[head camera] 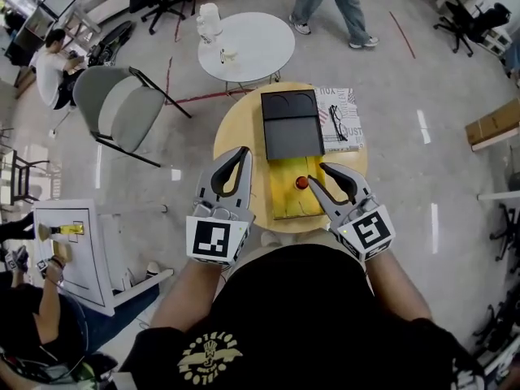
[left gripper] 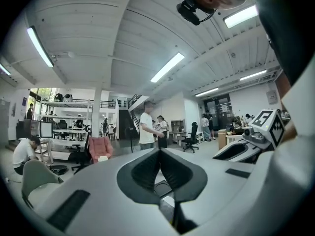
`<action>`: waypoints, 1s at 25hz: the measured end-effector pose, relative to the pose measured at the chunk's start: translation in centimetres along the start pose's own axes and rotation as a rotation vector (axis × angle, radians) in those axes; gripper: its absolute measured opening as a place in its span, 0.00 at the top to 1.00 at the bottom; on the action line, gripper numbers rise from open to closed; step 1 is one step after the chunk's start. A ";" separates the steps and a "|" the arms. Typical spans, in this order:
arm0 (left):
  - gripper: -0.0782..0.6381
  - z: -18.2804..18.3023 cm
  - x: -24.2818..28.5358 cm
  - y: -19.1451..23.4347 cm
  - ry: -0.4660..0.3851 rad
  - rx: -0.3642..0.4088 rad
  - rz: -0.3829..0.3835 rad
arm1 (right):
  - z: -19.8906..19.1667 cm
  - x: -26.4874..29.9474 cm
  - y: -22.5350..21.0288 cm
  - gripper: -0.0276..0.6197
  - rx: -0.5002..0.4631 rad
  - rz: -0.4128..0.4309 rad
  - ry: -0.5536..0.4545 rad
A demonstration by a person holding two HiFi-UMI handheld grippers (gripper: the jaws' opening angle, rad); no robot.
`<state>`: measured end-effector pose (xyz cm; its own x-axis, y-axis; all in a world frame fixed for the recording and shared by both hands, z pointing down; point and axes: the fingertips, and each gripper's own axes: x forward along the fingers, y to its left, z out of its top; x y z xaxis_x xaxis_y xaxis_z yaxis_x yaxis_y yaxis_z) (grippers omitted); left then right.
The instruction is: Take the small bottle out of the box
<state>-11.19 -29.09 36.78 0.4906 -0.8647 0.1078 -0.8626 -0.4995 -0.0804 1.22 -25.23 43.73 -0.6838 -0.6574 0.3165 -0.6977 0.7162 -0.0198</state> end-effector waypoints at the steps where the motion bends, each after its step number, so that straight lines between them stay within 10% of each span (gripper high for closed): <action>1: 0.87 -0.2 0.1 -0.1 0.003 -0.001 0.004 | -0.3 0.2 -0.2 0.74 -0.002 0.006 0.001; 25: 0.87 -4.5 1.9 -0.9 0.061 -0.036 0.011 | -14.8 5.0 -1.6 0.72 -0.013 0.040 0.162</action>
<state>-9.98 -30.05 41.56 0.4733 -0.8650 0.1669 -0.8725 -0.4864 -0.0468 2.08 -26.15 59.34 -0.6668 -0.5830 0.4642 -0.6672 0.7445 -0.0234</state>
